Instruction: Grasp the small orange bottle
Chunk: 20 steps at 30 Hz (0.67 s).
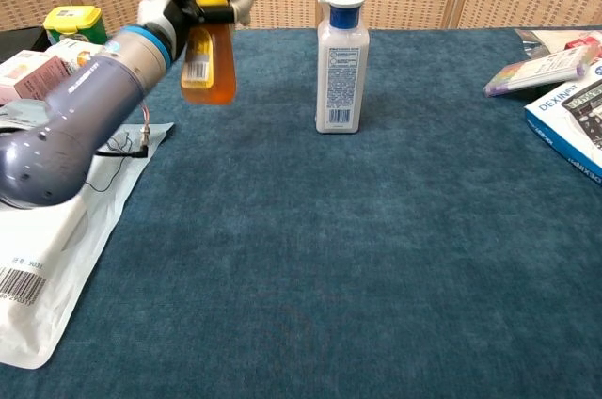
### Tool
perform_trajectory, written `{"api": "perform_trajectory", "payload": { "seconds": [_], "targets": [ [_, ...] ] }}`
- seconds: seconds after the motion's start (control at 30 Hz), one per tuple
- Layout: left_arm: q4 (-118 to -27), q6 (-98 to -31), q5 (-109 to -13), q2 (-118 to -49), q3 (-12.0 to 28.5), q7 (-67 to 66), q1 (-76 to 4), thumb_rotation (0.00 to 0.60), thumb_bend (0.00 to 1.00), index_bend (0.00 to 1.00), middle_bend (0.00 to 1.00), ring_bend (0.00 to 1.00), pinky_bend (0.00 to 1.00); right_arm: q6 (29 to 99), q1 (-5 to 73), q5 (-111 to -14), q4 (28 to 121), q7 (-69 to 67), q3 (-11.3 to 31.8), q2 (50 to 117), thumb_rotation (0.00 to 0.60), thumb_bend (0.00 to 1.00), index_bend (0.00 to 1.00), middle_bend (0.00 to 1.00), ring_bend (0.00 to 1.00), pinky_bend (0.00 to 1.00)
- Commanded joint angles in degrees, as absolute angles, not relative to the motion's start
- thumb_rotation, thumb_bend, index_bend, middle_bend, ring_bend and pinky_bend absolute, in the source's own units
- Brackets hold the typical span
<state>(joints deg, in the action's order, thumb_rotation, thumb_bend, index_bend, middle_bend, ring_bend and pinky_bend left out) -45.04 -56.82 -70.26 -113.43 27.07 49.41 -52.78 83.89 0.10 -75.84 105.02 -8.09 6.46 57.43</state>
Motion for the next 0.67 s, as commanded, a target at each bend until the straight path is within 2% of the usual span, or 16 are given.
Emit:
{"api": "perform_trajectory", "payload": {
  "seconds": [0.03, 0.17, 0.37, 0.67],
  "targets": [
    [-59.0, -60.2, -69.38, -104.62, 29.17, 46.92, -48.52, 0.6, 0.57, 0.76, 0.72, 0.79, 0.77, 83.68, 0.2, -76.07, 104.76, -8.35, 6.4, 57.58, 0.6, 0.1, 0.0, 0.0, 0.0, 0.0],
    [-71.49, -62.64, -68.74, -97.33, 31.63, 42.28, -46.26, 0.6, 0.57, 0.75, 0.72, 0.79, 0.77, 83.84, 0.09, -76.7, 103.69, -9.6, 6.29, 58.25, 0.6, 0.1, 0.0, 0.0, 0.0, 0.0],
    [-84.64, -65.82, -67.88, -89.72, 34.98, 36.26, -44.22, 0.6, 0.56, 0.75, 0.72, 0.79, 0.77, 83.36, 0.21, -77.81, 101.42, -11.9, 5.9, 59.85, 0.6, 0.1, 0.0, 0.0, 0.0, 0.0],
    [-94.44, -68.29, -66.64, -82.95, 38.44, 33.02, -42.67, 0.6, 0.55, 0.74, 0.71, 0.79, 0.77, 83.82, -0.14, -78.47, 100.38, -13.05, 5.75, 60.31, 0.6, 0.1, 0.0, 0.0, 0.0, 0.0]
  ]
}}
